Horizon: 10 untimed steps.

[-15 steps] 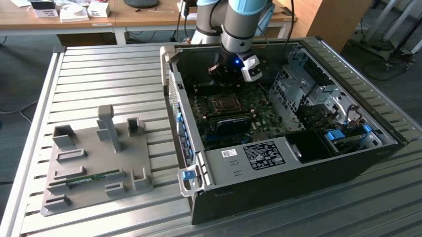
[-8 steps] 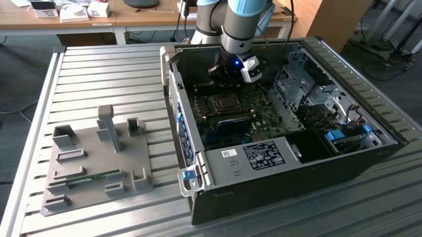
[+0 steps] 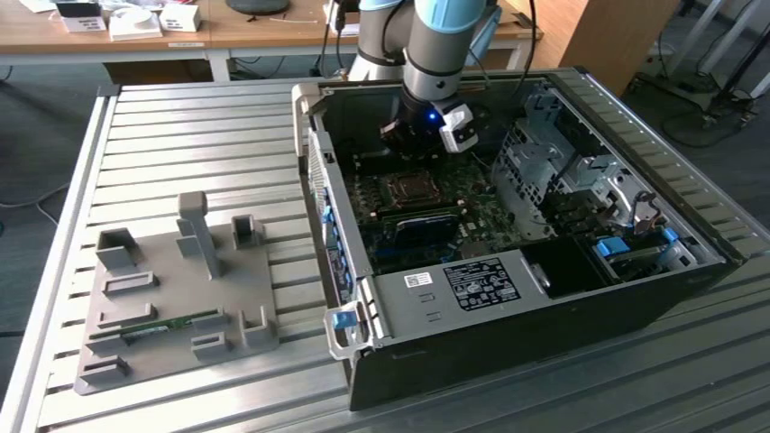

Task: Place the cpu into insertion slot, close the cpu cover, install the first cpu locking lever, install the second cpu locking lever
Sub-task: 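Install the first cpu locking lever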

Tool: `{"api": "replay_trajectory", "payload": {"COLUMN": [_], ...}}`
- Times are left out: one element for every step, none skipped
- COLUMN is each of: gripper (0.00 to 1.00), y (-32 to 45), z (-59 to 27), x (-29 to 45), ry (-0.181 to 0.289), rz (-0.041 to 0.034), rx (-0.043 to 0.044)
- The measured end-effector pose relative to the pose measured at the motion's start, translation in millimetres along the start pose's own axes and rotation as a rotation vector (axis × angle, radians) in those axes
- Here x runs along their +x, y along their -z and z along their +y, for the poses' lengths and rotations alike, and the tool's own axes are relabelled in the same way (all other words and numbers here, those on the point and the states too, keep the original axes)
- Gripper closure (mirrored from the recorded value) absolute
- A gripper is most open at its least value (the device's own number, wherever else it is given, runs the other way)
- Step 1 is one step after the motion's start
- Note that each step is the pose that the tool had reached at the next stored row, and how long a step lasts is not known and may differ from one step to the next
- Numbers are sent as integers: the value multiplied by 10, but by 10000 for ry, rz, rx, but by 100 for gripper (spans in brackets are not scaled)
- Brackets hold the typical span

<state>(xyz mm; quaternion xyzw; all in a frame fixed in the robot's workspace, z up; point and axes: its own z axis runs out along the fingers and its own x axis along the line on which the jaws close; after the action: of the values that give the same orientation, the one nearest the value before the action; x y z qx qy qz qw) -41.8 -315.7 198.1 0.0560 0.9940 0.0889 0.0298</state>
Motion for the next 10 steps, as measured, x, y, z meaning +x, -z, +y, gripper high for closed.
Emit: {"api": "replay_trajectory", "payload": {"gripper": [89,89,89,89,89,89,89,89,89,89], "y": [-2,-3,-5,-7,-10,-12,-14,-16,-18,-20], "z": [-2,-3,-4,-4,-5,-5,-6,-6,-6,-7], "x": [1,1,2,2,3,3,3,4,4,4], "ry": [7,13,20,26,32,39,45,52,57,64], "rz": [-10,-18,-25,-32,-40,-49,-56,-61,-68,-73], "rx": [-1,-1,0,-1,-4,-6,-7,-8,-9,-11]}}
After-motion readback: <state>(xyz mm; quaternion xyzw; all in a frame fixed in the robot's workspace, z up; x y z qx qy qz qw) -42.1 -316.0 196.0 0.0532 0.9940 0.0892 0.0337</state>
